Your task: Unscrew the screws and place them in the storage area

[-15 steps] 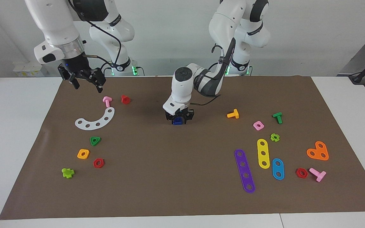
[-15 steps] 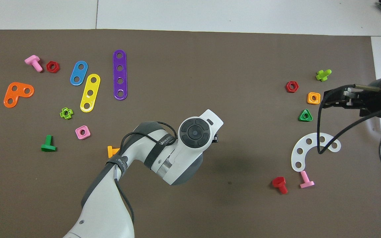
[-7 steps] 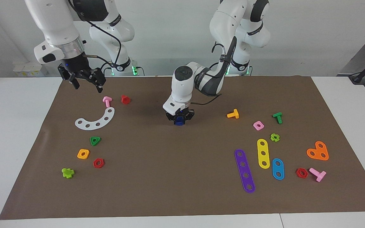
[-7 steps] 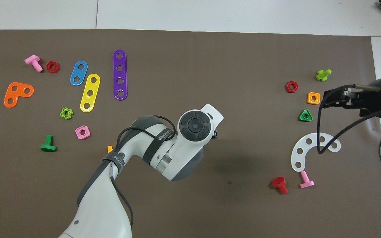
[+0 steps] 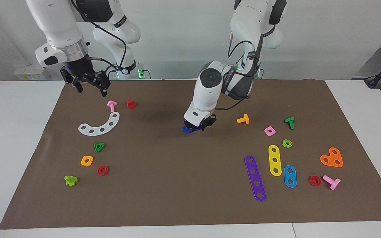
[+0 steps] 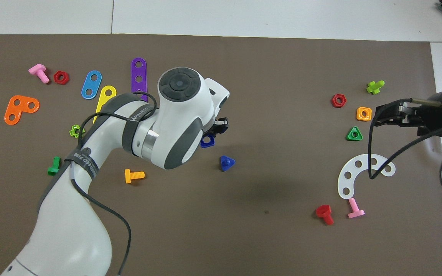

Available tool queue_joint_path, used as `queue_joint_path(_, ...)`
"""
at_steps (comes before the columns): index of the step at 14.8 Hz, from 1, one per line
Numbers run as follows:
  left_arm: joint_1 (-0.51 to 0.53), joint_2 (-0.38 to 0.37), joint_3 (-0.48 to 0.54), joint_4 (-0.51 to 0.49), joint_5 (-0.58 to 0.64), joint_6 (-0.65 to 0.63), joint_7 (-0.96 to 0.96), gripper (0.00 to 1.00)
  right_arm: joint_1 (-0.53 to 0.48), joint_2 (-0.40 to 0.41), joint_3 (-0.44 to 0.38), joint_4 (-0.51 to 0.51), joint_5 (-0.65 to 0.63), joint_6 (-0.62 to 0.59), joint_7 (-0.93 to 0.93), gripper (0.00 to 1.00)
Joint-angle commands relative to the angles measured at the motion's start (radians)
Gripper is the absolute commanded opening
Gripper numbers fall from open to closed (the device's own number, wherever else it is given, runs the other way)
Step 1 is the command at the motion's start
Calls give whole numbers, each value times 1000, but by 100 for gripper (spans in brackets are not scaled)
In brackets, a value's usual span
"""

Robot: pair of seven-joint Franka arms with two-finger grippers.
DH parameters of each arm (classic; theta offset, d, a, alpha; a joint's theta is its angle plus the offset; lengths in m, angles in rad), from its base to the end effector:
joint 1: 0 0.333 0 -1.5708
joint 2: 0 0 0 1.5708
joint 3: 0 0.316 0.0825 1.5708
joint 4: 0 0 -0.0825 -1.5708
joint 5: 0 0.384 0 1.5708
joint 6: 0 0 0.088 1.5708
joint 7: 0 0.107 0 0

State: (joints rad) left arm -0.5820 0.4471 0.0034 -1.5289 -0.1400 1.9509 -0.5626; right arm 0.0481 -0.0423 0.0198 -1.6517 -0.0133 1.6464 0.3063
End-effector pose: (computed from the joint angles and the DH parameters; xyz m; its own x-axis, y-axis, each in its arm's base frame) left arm 0.5657 -0.3810 0.3981 0.9953 0.0329 -0.0916 0.0414 -0.9949 0.0921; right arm 0.5467 0.0361 0.6162 0.9711 -0.2352 0.0395 -0.2355 -0.9719 0.0023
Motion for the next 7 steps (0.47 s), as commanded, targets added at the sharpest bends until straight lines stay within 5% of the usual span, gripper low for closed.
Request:
queue_joint_path(1,101,-1,-5,9,-36,-87,219,34,-10,-2,6,1,3,-10,-29,100)
queue_joint_path(7,252,-83,6,-253,-15,35,637,34,56,-8,17,-57,4,100,25,98)
